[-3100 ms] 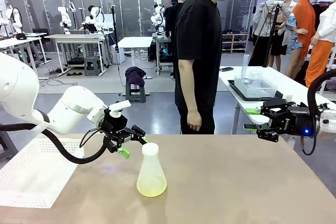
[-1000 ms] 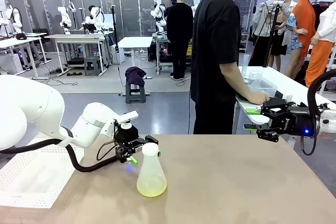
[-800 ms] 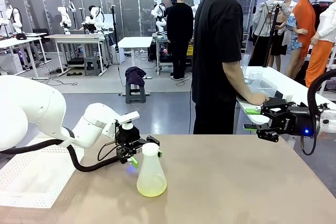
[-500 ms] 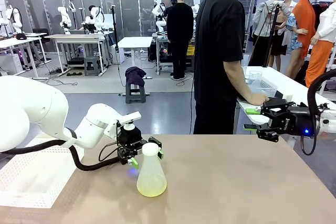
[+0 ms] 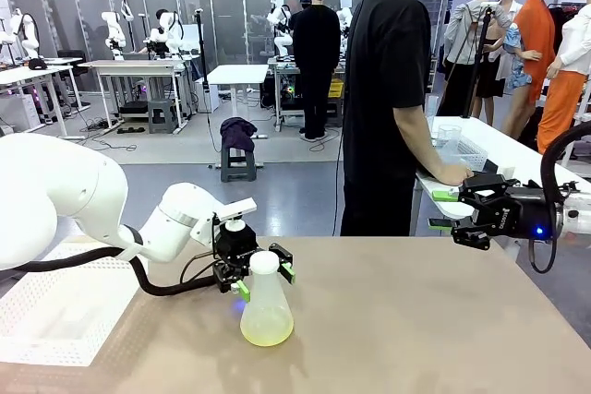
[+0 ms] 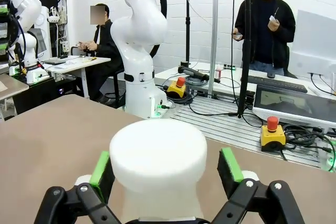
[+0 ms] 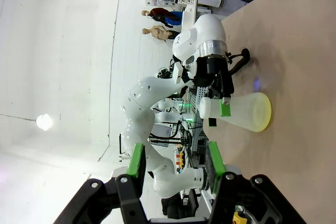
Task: Prepare the solutions needed for the experiment.
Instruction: When the human places the Big flask in the center of the table, pick up the Big flask and place it in the left Organizing basket.
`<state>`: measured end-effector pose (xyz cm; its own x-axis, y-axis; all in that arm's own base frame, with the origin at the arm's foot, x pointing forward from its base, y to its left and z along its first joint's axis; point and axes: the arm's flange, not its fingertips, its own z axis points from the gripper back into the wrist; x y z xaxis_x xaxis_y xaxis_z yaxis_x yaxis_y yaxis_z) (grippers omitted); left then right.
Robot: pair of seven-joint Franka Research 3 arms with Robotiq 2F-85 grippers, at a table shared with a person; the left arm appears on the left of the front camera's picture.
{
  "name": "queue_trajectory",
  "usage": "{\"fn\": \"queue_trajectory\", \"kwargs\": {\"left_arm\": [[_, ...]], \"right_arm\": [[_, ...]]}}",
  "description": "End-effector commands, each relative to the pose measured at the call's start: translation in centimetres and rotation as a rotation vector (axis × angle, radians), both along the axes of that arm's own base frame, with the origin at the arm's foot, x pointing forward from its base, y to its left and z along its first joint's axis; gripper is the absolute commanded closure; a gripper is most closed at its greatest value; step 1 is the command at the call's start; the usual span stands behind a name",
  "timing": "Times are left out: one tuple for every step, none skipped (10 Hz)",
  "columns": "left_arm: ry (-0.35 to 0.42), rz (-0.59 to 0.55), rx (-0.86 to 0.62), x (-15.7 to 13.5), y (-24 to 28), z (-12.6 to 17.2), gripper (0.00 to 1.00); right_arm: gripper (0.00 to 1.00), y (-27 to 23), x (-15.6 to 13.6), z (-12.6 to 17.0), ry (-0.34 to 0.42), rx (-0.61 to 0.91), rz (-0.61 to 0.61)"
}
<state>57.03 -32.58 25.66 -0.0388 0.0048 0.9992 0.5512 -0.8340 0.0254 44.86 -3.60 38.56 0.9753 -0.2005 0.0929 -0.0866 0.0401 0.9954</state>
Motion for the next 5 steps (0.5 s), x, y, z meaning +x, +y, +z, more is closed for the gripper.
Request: {"fn": "queue_trajectory", "kwargs": {"left_arm": [[0.022, -0.007, -0.004, 0.59, 0.08, 0.53, 0.0], [0.028, -0.014, 0.001, 0.64, 0.16, 0.45, 0.03], [0.028, -0.009, 0.013, 0.83, 0.14, 0.41, 0.19], [0.042, -0.006, 0.018, 0.94, 0.23, 0.37, 0.22], [0.051, -0.008, 0.023, 1.14, 0.15, 0.38, 0.38]], "right_arm": [[0.41, 0.05, 0.06, 0.21, -0.006, 0.006, -0.002], [0.41, 0.05, 0.06, 0.21, -0.006, 0.006, -0.002], [0.41, 0.05, 0.06, 0.21, -0.006, 0.006, -0.002], [0.41, 0.05, 0.06, 0.21, -0.006, 0.006, -0.002], [0.41, 0.05, 0.06, 0.21, -0.006, 0.006, -0.002]]}}
